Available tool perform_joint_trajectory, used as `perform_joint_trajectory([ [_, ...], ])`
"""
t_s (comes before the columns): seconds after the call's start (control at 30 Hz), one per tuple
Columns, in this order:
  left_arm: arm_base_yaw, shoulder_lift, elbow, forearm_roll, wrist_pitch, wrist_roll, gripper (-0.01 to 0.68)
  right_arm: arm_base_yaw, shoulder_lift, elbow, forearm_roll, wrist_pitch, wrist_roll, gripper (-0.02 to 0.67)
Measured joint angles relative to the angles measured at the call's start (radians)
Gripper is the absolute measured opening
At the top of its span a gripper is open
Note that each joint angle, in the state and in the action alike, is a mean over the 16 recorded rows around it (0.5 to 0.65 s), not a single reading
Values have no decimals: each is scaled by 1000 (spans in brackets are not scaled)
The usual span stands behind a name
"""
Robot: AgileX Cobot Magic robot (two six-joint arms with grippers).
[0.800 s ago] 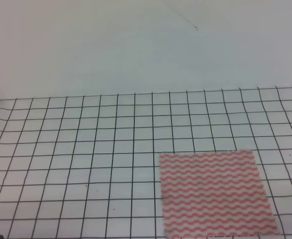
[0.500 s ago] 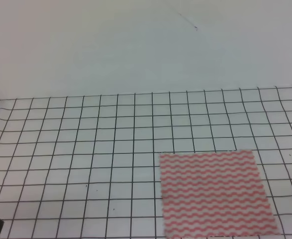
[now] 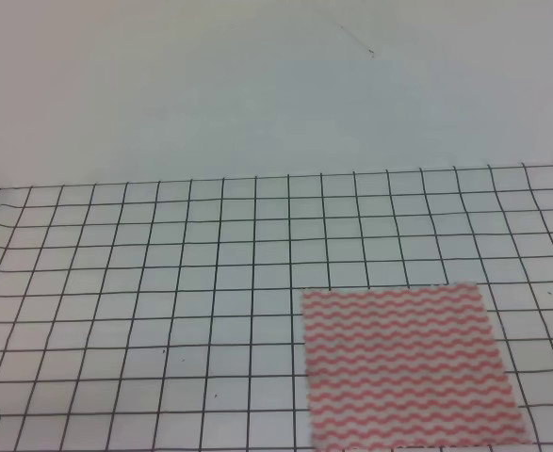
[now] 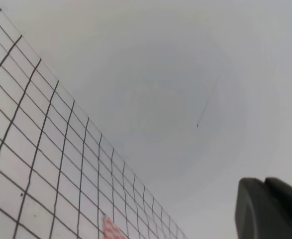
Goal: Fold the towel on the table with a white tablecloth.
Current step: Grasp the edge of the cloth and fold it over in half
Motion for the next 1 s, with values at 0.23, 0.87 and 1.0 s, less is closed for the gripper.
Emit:
perform_joint_trajectory([
  [0.23,-1,18,-102,-6,36,220,-2,1,47,-144,11,120,-241,-1],
  [0.87,-1,380,-387,61,300,602,-2,1,611,-458,-72,577,-630,-1],
  [1.0,-1,433,-409,49,349,629,-2,1,742,-470,-94,634,-597,0],
])
